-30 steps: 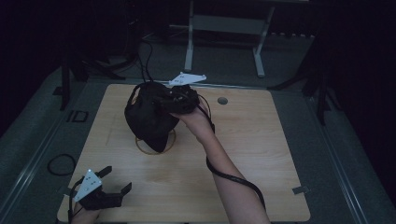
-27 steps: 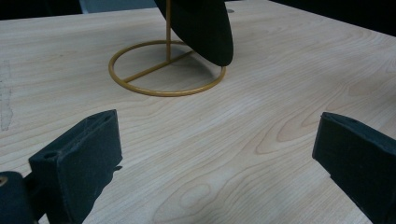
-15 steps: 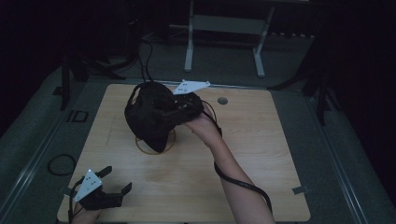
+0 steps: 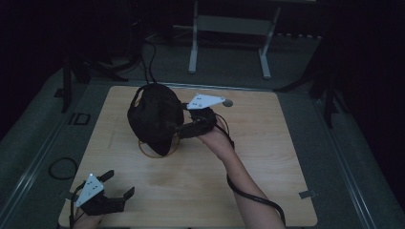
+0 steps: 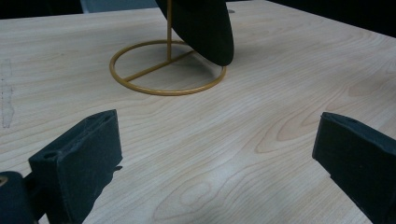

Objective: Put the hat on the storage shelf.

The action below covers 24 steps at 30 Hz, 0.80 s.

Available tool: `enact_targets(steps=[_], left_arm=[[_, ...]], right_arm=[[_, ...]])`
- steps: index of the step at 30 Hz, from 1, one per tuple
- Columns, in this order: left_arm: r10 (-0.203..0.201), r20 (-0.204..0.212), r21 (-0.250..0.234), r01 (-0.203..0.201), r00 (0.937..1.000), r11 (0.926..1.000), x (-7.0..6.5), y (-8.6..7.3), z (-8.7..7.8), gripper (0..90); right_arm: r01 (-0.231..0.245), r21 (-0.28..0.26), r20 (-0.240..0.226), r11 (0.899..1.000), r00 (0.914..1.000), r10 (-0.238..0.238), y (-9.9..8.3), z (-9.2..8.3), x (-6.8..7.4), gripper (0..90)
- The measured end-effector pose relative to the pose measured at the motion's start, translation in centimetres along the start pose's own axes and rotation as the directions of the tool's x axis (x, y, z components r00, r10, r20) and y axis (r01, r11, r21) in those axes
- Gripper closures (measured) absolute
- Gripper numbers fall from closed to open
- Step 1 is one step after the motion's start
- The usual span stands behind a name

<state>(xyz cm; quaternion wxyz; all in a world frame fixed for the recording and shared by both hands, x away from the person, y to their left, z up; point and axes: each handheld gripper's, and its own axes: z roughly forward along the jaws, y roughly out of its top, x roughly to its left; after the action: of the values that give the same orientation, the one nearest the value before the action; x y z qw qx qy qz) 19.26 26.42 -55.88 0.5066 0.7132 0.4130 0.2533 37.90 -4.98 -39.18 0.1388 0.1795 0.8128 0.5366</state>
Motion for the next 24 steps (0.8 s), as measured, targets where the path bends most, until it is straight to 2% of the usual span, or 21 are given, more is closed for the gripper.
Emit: enact_targets(steps=[6, 9, 14, 24], left_arm=[[-0.004, 0.000, -0.001, 0.004, 1.0000, 1.0000, 0.0, 0.0, 0.0, 1.8], [-0.007, 0.000, -0.001, 0.007, 1.0000, 1.0000, 0.0, -0.1, 0.1, 1.8], [-0.006, -0.001, 0.000, 0.006, 1.0000, 1.0000, 0.0, -0.1, 0.1, 1.7], [-0.019, 0.001, -0.009, 0.019, 0.9998, 0.9998, 0.1, 0.0, 0.1, 1.7]], right_arm=[[-0.010, 0.000, 0.009, 1.000, 0.9999, 0.010, -1.5, -1.1, 0.0, 14.1], [0.012, 0.005, 0.031, 1.000, 0.9995, -0.013, -2.8, -1.8, 0.4, 14.1], [-0.002, -0.003, 0.040, 1.000, 0.9992, 0.002, -4.5, -2.7, 0.6, 13.9], [-0.017, 0.041, 0.057, 0.999, 0.9982, 0.015, -8.4, -3.6, 0.9, 13.8]])
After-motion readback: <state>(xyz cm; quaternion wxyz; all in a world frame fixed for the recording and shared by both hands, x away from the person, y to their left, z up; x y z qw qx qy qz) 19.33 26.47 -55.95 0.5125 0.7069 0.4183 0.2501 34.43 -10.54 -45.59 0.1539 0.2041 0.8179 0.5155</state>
